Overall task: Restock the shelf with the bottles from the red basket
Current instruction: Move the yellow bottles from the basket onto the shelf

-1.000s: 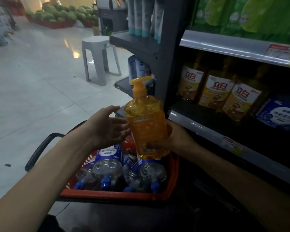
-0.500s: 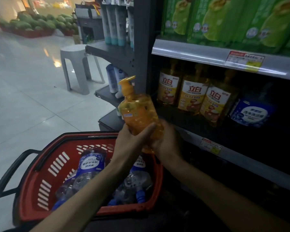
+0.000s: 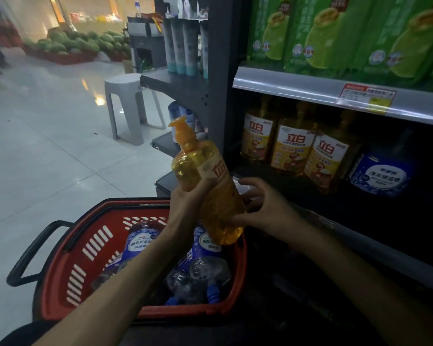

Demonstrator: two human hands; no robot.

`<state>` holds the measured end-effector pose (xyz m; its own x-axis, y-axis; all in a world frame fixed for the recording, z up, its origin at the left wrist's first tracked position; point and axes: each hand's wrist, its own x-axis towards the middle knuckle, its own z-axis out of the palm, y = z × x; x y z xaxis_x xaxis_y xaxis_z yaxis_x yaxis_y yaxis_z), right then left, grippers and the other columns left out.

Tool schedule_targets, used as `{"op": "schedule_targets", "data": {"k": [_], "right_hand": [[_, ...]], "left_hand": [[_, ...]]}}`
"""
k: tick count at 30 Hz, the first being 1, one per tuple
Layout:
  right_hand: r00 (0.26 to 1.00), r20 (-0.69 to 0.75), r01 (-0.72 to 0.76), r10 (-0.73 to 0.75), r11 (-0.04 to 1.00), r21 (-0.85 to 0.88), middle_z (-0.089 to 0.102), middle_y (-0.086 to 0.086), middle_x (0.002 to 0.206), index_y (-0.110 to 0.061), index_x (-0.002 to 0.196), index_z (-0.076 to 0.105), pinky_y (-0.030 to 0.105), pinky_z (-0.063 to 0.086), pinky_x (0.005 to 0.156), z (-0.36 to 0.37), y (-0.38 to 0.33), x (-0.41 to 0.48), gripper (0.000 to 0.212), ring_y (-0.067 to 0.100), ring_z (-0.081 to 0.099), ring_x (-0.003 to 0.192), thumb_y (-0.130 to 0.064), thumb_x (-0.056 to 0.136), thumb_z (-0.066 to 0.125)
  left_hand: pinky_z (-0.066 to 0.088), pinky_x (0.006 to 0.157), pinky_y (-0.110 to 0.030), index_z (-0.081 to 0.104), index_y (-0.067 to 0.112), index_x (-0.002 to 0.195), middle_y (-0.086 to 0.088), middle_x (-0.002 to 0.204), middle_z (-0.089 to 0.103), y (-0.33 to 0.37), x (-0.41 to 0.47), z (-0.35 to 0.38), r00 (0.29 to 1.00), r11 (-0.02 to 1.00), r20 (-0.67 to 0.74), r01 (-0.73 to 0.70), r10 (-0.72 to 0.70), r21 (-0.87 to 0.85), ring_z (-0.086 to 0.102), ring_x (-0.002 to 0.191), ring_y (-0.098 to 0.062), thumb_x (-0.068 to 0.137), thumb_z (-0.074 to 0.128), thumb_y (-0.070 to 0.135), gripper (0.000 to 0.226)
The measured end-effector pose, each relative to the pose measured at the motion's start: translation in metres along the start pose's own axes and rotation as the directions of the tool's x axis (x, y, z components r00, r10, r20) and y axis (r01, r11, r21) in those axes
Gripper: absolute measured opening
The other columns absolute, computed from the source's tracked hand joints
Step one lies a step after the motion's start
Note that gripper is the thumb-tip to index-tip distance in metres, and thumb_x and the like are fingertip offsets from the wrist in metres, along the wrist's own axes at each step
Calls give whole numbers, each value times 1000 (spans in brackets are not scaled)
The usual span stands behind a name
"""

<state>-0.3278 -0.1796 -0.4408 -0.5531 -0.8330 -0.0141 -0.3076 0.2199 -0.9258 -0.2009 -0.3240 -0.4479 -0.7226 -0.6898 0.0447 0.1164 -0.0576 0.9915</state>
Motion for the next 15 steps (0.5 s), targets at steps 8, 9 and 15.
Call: {"op": "schedule_targets", "data": {"k": [8, 9, 15], "right_hand": [[996, 83, 36, -42, 997, 69, 69, -16, 120, -49, 120, 55, 27, 60, 88, -12, 16, 4, 78, -1, 65, 110, -15, 63, 95], [998, 49, 41, -45, 996, 79, 70, -15, 118, -47, 118, 57, 25, 60, 84, -13, 20, 4, 76, -1, 66, 107, -15, 61, 96], [975, -217, 63, -44, 995, 82, 74, -5, 94, -25, 98, 69, 22, 58, 84, -11, 47, 32, 45, -3, 70, 89, -2, 67, 91]], "left_hand": [[60, 74, -20, 56, 30, 126, 13, 110, 76, 0, 20, 9, 963, 990, 258, -101, 73, 96, 74, 102, -8, 67, 89, 34, 68], [60, 73, -20, 56, 31, 123, 15, 108, 77, 4, 22, 11, 957, 989, 280, -105, 73, 103, 74, 101, -7, 66, 90, 31, 66], [58, 93, -32, 60, 30, 128, 7, 119, 73, 9, 47, 27, 894, 921, 433, -258, 113, 291, 69, 111, -10, 64, 84, 38, 68]]}}
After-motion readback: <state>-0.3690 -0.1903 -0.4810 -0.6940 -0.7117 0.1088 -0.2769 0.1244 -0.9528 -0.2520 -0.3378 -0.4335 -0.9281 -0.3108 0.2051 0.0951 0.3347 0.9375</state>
